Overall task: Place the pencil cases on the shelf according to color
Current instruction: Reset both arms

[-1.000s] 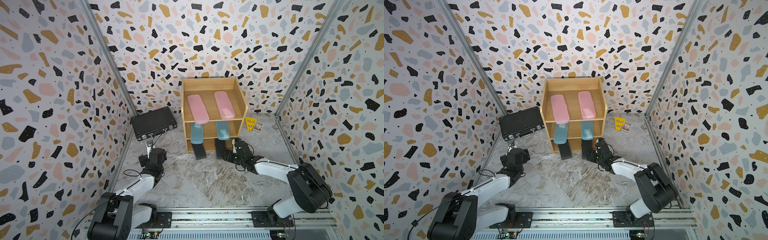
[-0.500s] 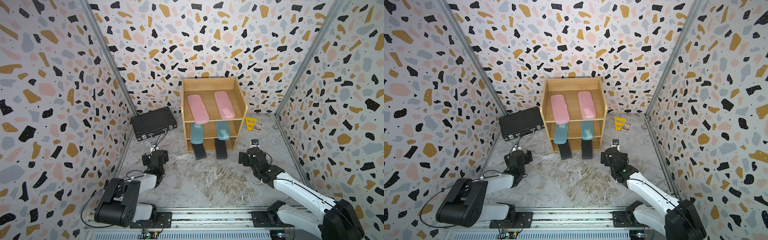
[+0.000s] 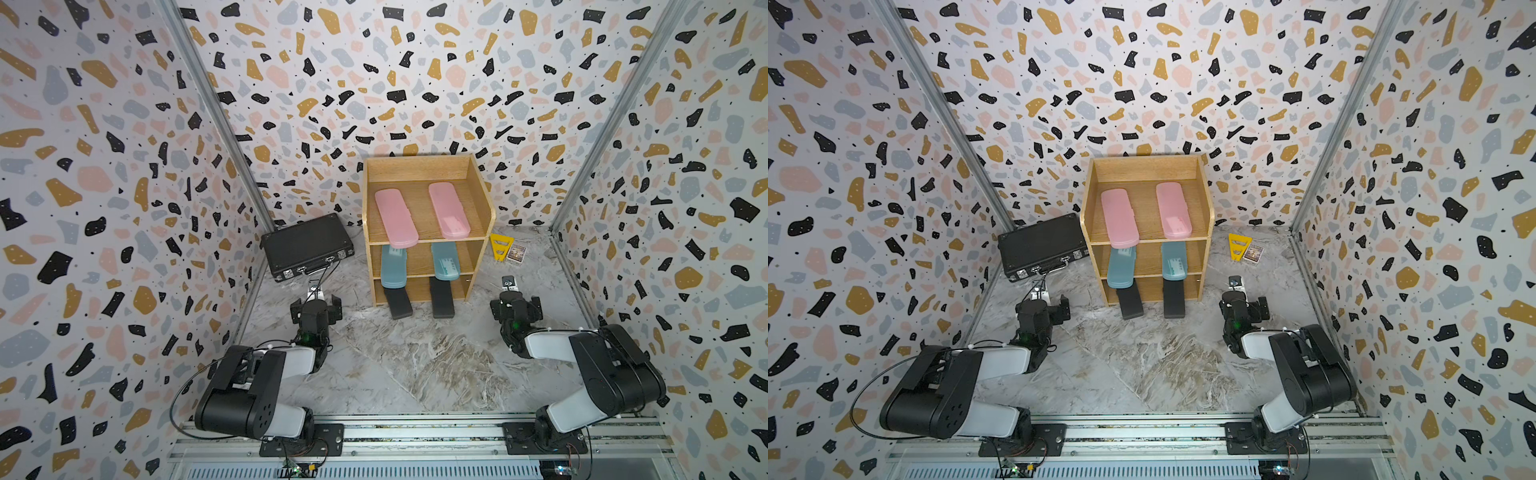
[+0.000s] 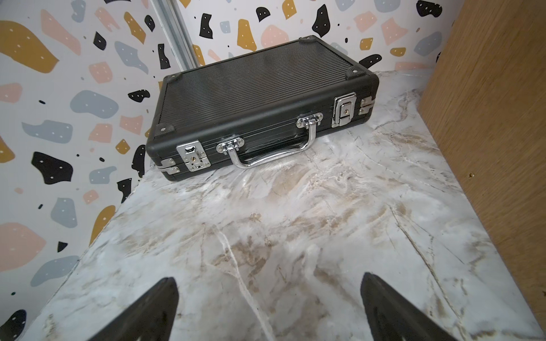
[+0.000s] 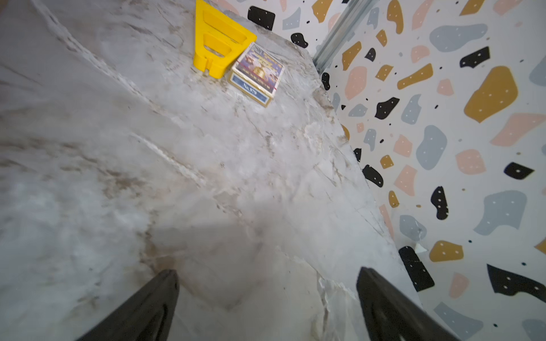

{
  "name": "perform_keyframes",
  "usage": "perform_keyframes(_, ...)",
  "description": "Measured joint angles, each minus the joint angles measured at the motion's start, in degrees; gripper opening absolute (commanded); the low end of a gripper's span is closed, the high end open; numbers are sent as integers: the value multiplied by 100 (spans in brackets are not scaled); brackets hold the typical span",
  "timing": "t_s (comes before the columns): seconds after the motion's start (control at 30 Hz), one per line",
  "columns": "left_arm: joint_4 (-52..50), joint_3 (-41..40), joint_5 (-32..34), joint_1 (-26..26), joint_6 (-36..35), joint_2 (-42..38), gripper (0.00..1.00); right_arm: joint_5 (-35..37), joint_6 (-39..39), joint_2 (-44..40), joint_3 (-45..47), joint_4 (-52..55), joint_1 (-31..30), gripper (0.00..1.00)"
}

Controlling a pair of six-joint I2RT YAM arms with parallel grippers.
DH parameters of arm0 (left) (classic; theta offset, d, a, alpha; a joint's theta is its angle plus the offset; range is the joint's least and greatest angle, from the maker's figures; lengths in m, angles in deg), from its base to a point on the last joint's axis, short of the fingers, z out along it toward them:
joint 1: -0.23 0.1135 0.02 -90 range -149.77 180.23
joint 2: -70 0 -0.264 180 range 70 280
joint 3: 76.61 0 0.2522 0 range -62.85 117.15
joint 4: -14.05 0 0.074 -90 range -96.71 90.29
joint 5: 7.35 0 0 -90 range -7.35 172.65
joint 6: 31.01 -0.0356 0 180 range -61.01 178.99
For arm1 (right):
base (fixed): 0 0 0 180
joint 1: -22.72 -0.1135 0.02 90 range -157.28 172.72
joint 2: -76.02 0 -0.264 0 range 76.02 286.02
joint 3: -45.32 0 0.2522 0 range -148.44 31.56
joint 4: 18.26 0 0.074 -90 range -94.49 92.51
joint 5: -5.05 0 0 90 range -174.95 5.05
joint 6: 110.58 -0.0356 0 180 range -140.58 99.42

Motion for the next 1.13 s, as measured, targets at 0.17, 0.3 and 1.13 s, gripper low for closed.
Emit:
perform_keyframes(0.17, 0, 0, -2, 0, -2, 0, 100, -595, -72, -223, 164, -413, 514, 100)
perform_keyframes(0.3, 2, 0, -2, 0, 0, 0, 100, -1421, -354, -190, 466, -1211, 1078, 100)
perform_keyframes(1.13, 24, 0, -2, 0, -2, 0, 100, -2103, -560, -103, 494, -1263, 1235, 100)
